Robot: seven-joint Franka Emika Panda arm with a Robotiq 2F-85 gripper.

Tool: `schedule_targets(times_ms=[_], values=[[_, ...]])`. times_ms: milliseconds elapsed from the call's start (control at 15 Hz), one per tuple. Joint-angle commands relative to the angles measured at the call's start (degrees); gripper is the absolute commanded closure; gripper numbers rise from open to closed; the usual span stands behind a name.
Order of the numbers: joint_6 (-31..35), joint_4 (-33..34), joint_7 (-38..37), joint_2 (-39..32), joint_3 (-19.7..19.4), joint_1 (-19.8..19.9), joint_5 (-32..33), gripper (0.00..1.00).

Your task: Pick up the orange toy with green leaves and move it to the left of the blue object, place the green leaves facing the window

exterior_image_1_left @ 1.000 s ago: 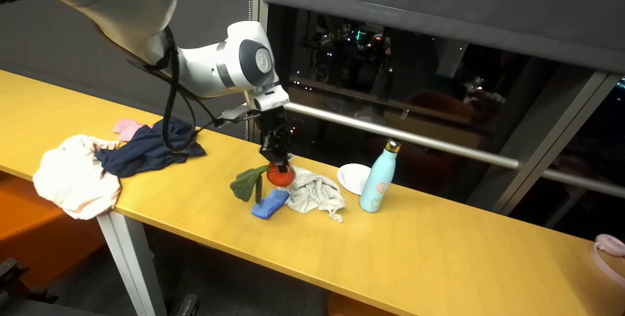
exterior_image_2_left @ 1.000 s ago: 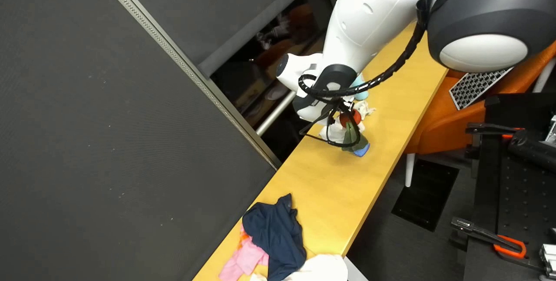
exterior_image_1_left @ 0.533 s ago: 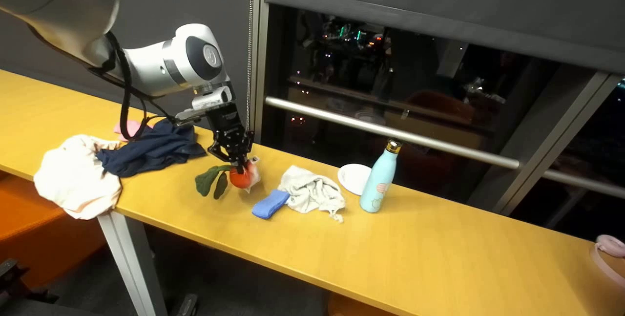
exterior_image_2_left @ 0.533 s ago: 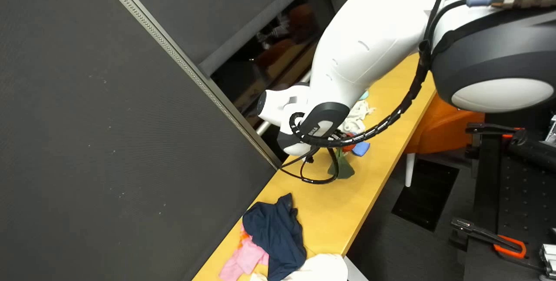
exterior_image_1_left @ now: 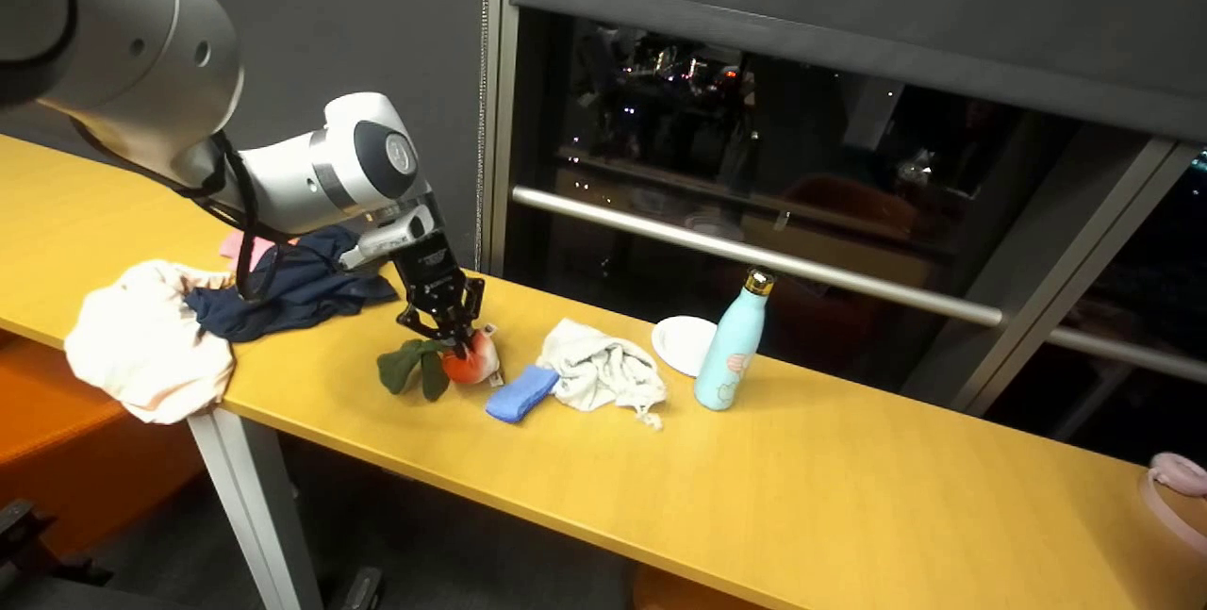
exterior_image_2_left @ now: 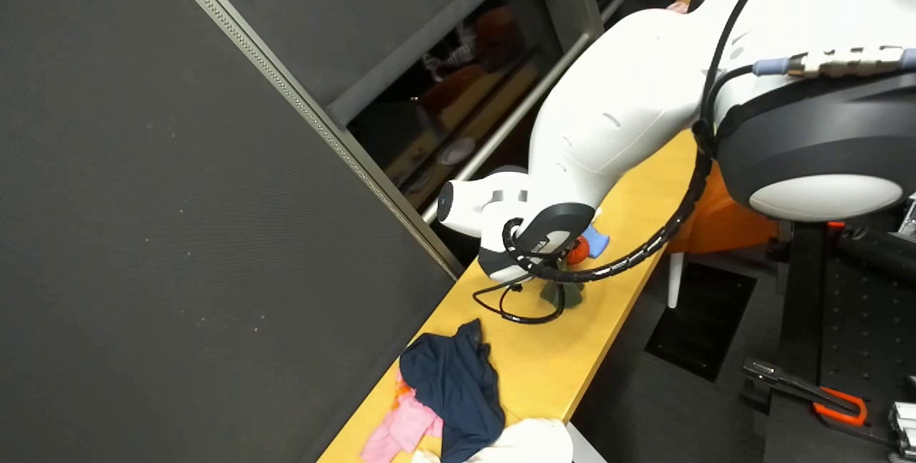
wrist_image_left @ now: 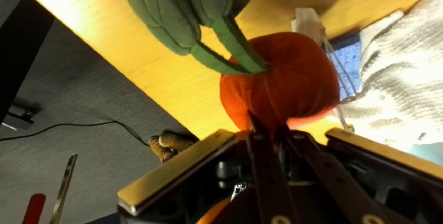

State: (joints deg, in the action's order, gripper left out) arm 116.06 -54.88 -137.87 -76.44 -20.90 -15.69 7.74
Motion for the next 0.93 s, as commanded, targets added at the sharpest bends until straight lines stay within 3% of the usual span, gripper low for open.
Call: schedule_targets(times_ms=[0, 267, 600, 867], values=[[5.7, 2.0, 1.9, -2.6, 0.4, -1.4, 1.3, 0.98], [14.3, -0.6, 8.0, -2.4, 1.9, -4.4, 1.3, 0.98], [23.9, -6.9, 14.5, 3.8, 4.4, -6.9, 0.0, 0.98], [29.1, -12.7, 19.5, 9.5, 6.5, -5.5, -0.9, 0.98]])
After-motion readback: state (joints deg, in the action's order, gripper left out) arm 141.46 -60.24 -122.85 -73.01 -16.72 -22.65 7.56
